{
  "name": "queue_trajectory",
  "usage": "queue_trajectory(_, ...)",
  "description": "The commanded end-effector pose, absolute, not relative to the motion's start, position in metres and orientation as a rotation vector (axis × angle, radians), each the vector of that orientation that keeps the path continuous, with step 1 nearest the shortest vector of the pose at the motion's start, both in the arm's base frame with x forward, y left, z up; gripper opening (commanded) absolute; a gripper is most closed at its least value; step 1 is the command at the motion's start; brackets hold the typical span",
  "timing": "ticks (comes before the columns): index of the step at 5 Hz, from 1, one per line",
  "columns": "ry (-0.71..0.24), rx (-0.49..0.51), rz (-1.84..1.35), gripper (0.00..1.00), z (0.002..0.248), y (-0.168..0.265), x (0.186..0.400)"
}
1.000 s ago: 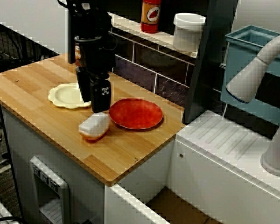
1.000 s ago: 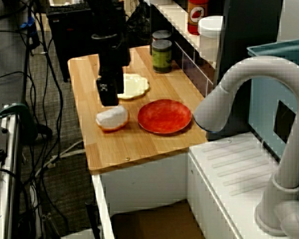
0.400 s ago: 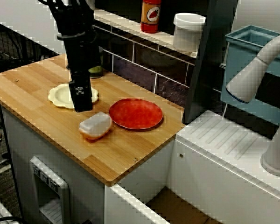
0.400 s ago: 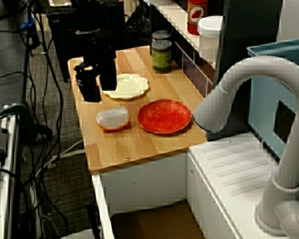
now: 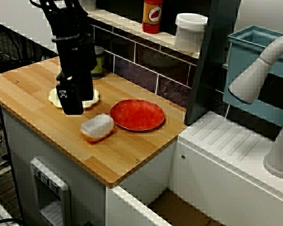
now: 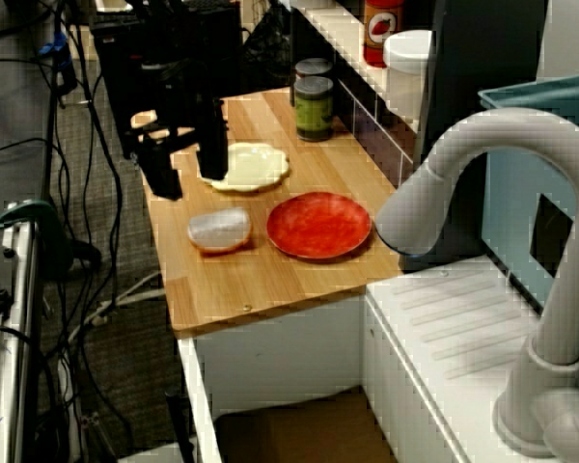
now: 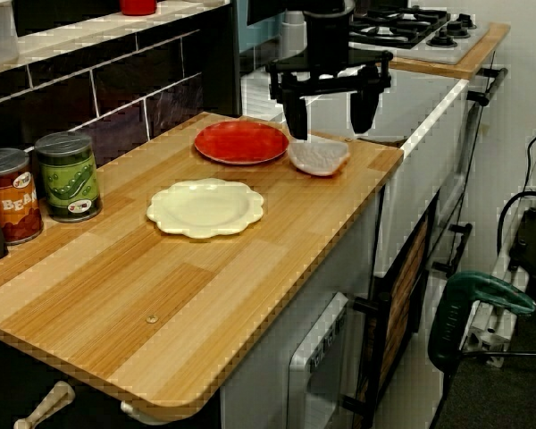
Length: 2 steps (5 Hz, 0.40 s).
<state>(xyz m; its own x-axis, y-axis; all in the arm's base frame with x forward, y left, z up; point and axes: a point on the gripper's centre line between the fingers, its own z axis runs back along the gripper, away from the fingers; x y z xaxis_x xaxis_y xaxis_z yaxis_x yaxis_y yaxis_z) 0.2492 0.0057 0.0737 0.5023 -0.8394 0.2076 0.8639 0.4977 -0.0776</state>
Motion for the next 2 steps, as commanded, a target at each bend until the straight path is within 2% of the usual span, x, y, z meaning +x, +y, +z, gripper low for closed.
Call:
queue_trajectory(1,-0.131,-0.148,-1.201,1.00,0.0595,0.0021,0.2461)
queue_trajectory(2,-0.118,-0.153,-1.229,1.00,0.0524,-0.0003,0.2444)
